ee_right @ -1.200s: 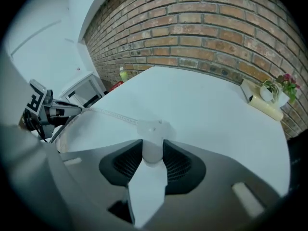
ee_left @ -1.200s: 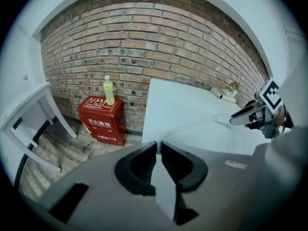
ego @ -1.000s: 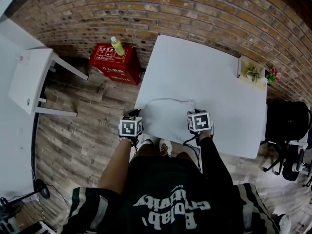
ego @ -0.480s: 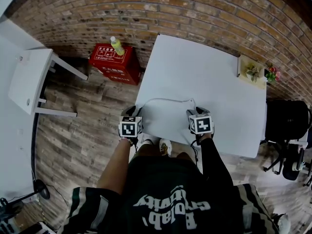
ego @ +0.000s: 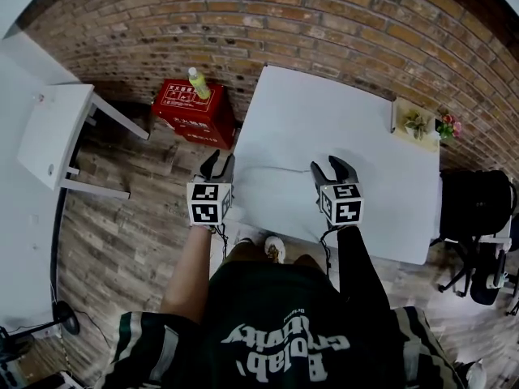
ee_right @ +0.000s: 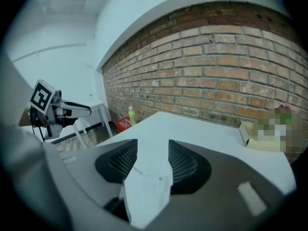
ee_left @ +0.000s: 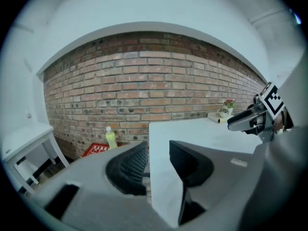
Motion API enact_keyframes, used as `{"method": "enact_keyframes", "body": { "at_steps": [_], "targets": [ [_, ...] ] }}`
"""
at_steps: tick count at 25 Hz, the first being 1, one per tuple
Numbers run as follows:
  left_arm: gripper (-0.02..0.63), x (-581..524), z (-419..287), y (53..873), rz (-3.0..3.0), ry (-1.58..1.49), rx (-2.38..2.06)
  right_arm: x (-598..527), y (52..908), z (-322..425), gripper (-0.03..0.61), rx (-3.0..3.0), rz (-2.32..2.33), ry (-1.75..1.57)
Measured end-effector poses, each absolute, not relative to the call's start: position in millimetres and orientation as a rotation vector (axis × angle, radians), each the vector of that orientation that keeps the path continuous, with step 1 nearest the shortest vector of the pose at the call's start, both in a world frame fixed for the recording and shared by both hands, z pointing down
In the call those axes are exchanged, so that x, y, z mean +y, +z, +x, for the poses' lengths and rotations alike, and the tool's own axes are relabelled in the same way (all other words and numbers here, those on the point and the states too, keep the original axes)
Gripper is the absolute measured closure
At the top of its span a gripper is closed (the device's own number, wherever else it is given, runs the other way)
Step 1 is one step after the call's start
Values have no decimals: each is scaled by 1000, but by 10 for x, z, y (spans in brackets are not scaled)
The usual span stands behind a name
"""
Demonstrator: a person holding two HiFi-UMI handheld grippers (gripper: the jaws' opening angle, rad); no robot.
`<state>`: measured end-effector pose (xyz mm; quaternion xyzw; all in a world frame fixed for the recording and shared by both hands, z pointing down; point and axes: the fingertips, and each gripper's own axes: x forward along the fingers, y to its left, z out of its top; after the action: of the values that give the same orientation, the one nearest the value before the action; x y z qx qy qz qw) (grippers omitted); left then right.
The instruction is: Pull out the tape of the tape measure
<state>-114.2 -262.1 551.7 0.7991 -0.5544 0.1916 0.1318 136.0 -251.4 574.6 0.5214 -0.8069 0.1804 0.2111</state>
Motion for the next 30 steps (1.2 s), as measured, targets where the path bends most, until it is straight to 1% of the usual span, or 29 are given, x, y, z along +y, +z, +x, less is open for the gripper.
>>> {"method": "enact_keyframes", "body": {
  "at_steps": [9,13,17,23,24,25,26,30],
  "targets": [
    [465,-2722,-984,3996,2597,328,-1761,-2706,4389,1262,359,-2445,1590,149],
    [462,-2666,-928,3478,2686,235,-1792,-2682,3872,1191,357,-2513,1620,19],
    [451,-2643,-900,3271,2733,220,-1822,-2672,3583,1136,356,-2564,1622,-55],
    [452,-2621,-876,3239,2733,211,-1815,-2660,3582,1122,356,-2556,1610,-69],
    [470,-2618,-886,3230,2730,211,-1823,-2652,3586,1129,401,-2548,1616,-71],
    [577,-2612,-900,3219,2727,213,-1837,-2642,3584,1141,513,-2538,1628,-76],
    [609,-2605,-918,3211,2724,217,-1852,-2632,3582,1147,565,-2529,1635,-82],
    [609,-2613,-1008,3234,2695,222,-1882,-2632,3587,1119,565,-2535,1624,-81]
  ]
}}
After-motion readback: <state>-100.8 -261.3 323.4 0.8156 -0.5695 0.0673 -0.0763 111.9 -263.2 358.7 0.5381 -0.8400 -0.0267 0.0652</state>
